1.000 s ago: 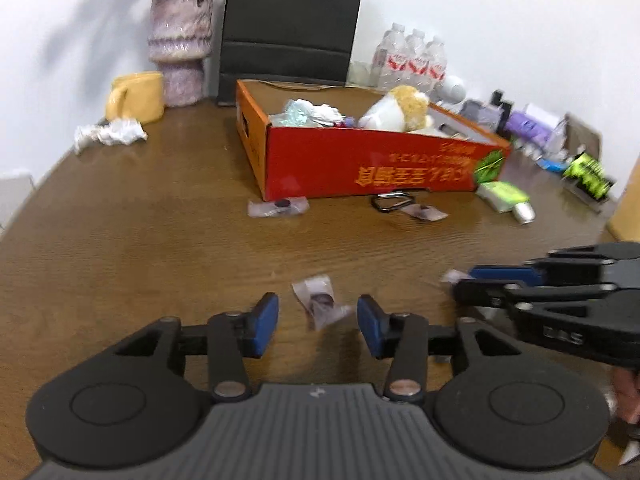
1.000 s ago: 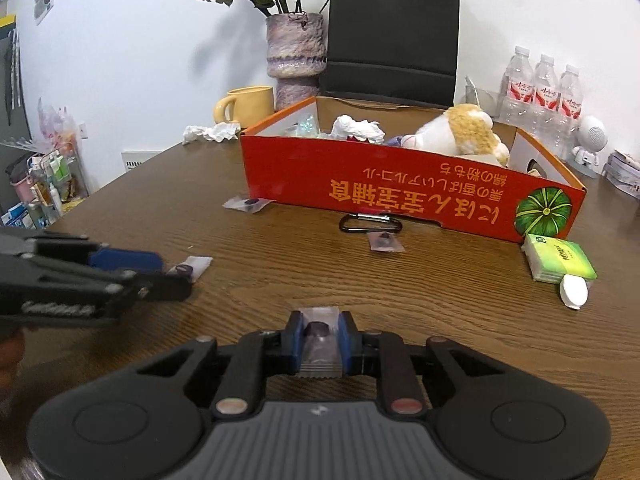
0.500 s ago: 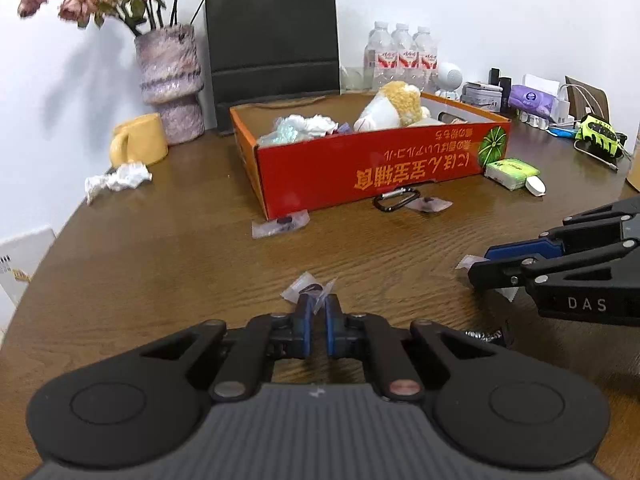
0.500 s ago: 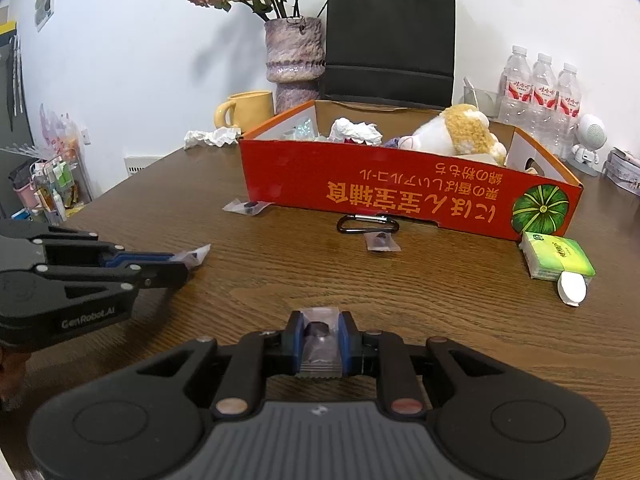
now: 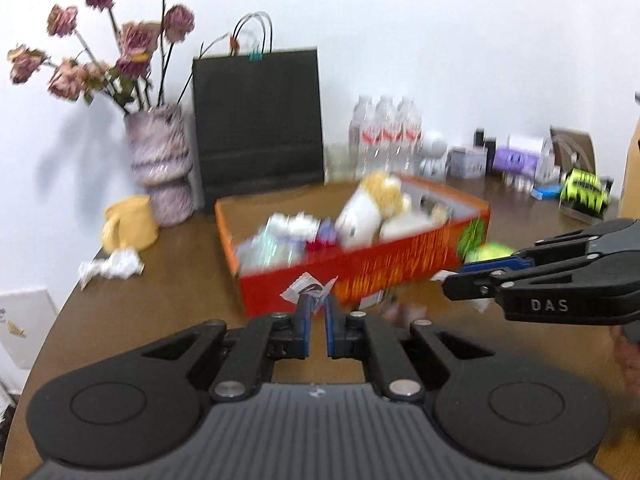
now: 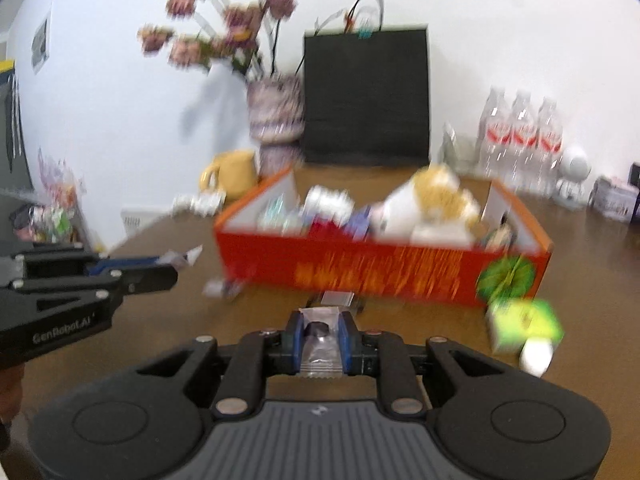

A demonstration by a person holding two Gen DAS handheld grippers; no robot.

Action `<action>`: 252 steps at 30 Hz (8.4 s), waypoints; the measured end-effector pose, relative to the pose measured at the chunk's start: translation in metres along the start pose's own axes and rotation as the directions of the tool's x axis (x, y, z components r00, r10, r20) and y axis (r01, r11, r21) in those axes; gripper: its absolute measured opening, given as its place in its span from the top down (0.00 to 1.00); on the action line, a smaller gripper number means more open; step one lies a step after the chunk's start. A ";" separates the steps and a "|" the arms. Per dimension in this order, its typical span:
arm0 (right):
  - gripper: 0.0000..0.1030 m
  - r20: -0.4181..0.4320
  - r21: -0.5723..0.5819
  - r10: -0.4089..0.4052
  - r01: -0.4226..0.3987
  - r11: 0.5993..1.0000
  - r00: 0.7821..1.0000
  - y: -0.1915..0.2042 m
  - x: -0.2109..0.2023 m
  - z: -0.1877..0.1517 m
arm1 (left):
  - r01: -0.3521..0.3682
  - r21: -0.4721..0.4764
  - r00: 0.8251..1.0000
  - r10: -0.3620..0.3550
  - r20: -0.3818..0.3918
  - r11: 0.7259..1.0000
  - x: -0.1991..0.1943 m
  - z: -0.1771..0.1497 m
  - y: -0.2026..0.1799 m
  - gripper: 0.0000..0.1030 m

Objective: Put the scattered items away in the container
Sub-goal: 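Carry both clear packets over the box and open both tools to drop them, then grasp the black wrapped item with the left tool while the right grasps the white round container, then drop the black item and white container into the box by opening both tools, then grasp a clear packet with the left tool while the right grasps the green tissue pack, then carry both items over the box and open both tools to drop them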

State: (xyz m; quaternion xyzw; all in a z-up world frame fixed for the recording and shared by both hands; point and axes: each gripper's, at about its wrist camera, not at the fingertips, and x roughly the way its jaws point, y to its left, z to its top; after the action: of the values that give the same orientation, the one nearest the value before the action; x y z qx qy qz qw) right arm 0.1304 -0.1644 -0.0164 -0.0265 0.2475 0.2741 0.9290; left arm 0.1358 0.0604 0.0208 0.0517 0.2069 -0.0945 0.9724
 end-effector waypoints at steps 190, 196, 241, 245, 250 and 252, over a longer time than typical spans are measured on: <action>0.05 -0.089 0.028 -0.163 0.166 0.986 0.983 -0.131 0.028 0.020 | -0.198 -0.311 0.973 0.148 -0.176 0.929 0.073 0.011 0.051 0.00; 0.05 -0.166 0.074 -0.187 0.201 0.977 0.968 -0.143 0.047 -0.007 | -0.235 -0.276 0.951 0.163 -0.262 0.932 0.089 -0.014 0.044 0.00; 0.39 -0.163 0.026 -0.188 0.194 0.981 0.969 -0.135 0.050 -0.028 | -0.278 -0.045 0.951 0.269 -0.154 0.959 0.078 -0.024 0.005 0.94; 0.39 -0.140 0.033 -0.170 0.176 0.984 0.976 -0.132 0.039 -0.026 | -0.269 -0.063 0.959 0.261 -0.111 0.961 0.064 -0.022 0.000 0.94; 0.39 -0.081 0.046 -0.138 0.142 0.989 0.987 -0.128 0.015 -0.019 | -0.211 -0.123 0.976 0.201 -0.089 0.970 0.045 -0.016 0.000 0.94; 0.39 -0.052 0.055 -0.114 0.117 0.992 0.992 -0.126 0.003 -0.014 | -0.181 -0.140 0.983 0.175 -0.057 0.973 0.033 -0.010 -0.001 0.94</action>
State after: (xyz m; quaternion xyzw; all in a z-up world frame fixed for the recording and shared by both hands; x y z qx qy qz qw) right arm 0.1923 -0.2719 -0.0409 -0.0203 0.2759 0.2117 0.9374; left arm 0.1612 0.0554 -0.0022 0.0016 0.2292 0.0093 0.9733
